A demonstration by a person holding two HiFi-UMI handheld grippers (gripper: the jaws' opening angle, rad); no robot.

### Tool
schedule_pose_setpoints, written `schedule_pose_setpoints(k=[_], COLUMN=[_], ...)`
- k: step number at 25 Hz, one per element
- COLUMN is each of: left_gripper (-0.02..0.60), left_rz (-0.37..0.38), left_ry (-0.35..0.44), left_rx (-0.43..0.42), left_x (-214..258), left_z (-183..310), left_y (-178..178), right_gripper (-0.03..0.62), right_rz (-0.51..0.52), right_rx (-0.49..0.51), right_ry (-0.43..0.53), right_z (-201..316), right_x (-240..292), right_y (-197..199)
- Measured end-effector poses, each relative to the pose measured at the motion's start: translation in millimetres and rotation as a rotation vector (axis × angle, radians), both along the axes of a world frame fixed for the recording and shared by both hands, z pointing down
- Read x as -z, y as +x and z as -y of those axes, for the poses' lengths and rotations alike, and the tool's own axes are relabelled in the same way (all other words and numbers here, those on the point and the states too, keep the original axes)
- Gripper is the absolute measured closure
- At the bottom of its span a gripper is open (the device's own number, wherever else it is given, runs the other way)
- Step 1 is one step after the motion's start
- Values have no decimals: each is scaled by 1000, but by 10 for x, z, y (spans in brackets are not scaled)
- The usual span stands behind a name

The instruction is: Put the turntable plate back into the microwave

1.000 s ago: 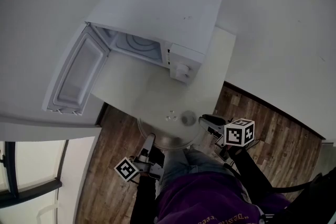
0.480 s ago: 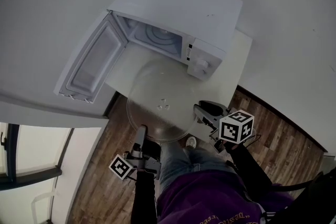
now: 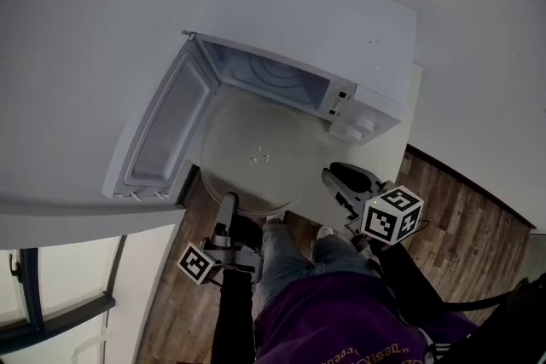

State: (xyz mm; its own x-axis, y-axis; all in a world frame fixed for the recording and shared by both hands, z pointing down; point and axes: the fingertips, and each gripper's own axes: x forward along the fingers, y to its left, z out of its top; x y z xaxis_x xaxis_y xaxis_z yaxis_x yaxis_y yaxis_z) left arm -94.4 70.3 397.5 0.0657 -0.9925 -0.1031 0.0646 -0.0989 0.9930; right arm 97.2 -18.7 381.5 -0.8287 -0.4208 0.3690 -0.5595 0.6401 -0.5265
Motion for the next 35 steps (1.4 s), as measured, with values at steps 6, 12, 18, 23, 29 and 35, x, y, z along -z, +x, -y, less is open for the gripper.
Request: schedule_pose_setpoints(k=[6,12,18,23,29,35], left_gripper=[514,514,511,509,509,506], left_rz=[40,13,-8,16,31,32], left_ry=[49,73,86,96,103,102], left_rx=[-124,-192,-232,-254,-274,-311], left_x=[-3,-81,-154,-177,-200,-251], left_z=[630,1223,1633,1875,2150,2442], left_y=[-215,-294,-297,-292,-255,-210], right_gripper=[490,490,490,490,490,490], right_rz=[-17,-31,-54,-53,-76,-95], right_rx=[-84,-160,-218,-223,-221,-207], right_ry=[10,46,34,22,25,20], right_z=[106,216,249,239,186,119], right_x=[89,200,184,126,63,-29], right_y=[-281,-454,-571,-738,-858,-964])
